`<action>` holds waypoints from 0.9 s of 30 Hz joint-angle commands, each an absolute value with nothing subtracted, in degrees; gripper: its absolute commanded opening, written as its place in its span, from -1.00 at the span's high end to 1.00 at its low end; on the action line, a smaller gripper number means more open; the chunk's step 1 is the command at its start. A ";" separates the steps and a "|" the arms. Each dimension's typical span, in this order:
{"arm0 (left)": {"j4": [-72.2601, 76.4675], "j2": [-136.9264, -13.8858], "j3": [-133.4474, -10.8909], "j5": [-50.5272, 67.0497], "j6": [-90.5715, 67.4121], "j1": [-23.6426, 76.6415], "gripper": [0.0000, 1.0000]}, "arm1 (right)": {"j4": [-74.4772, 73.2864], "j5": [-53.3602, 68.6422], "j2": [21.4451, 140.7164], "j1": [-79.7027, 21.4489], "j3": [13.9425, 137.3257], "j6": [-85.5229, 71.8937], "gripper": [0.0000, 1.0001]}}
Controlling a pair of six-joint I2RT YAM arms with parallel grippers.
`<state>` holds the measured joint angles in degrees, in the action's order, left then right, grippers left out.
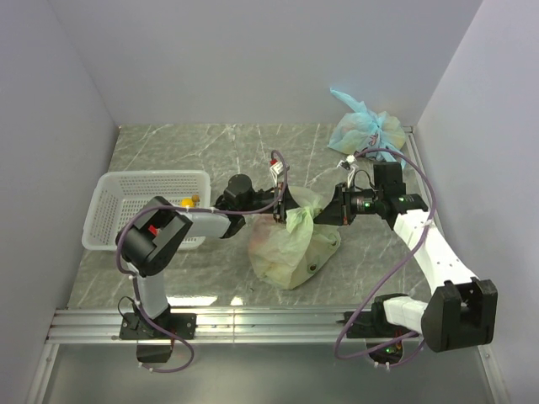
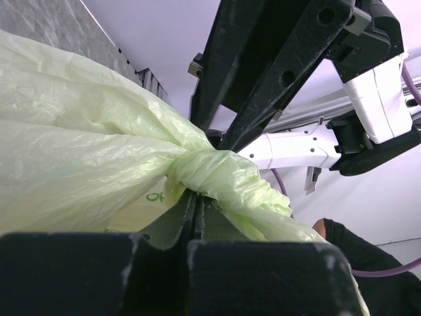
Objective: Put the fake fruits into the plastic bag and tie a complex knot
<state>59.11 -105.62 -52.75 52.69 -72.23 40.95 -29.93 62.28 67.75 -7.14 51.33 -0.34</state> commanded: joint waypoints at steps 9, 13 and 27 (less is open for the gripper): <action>42.36 -96.10 -53.00 53.96 -61.63 36.50 0.25 | -34.53 62.77 68.12 -7.29 55.98 7.19 1.00; 17.55 -86.59 -53.17 55.10 -42.35 30.07 -0.07 | -37.61 60.82 67.41 -7.29 57.57 11.33 1.00; -31.11 -80.06 -73.91 43.96 -9.22 37.51 -0.79 | -37.97 53.01 66.45 -9.84 59.15 11.16 1.00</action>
<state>-23.64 -79.88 -70.72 49.45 -13.89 33.63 -38.46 55.48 68.66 -8.73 56.25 10.92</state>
